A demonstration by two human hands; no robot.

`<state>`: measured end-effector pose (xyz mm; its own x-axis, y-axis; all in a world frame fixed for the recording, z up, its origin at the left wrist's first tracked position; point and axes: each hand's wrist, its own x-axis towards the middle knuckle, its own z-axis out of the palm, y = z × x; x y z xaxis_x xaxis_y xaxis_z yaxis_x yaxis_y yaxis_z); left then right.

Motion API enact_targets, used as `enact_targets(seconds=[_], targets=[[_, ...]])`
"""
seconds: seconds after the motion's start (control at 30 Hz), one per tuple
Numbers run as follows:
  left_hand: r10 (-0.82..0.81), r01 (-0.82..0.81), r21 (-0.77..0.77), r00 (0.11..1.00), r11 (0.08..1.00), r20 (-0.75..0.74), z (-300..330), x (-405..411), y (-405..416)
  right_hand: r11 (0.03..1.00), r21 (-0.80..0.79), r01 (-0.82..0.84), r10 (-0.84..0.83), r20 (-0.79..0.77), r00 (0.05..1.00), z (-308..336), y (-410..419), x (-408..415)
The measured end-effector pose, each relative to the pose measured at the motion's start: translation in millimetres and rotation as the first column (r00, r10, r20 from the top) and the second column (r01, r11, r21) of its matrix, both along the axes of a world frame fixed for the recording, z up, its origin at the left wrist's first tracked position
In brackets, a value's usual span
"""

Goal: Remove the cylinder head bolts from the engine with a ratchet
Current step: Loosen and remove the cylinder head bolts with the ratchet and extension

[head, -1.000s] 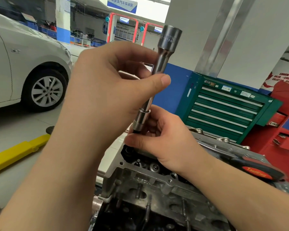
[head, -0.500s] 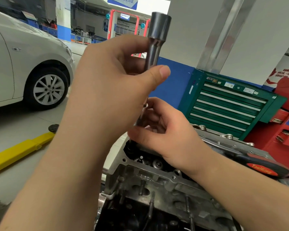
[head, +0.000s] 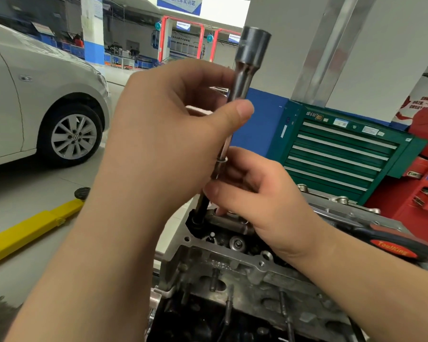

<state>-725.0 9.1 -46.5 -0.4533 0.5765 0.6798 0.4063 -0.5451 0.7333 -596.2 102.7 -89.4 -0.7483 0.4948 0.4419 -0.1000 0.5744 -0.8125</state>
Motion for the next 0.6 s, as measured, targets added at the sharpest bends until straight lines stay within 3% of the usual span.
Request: enact_targets(seconds=[0.13,0.27,0.47,0.6], targets=[[-0.066,0.066,0.015,0.997,0.998,0.048,0.8,-1.0,-0.5,0.999,0.022,0.041,-0.042,0.036,0.998,-0.5,-1.1,0.6],[0.01,-0.01,0.007,1.0,1.0,-0.013,0.7,0.0,-3.1,0.99,0.071,0.123,-0.127,0.044,0.991,-2.2,1.5,-5.4],[-0.02,0.021,0.019,0.999,1.0,-0.025,0.3,-2.8,-2.5,0.998,0.049,0.027,-0.031,0.078,0.996,-1.8,-0.2,1.2],[-0.072,0.071,0.016,0.997,0.997,0.022,0.2,-2.1,-1.2,0.995,0.062,0.083,-0.089,0.11,0.99,-1.5,-0.1,-0.7]])
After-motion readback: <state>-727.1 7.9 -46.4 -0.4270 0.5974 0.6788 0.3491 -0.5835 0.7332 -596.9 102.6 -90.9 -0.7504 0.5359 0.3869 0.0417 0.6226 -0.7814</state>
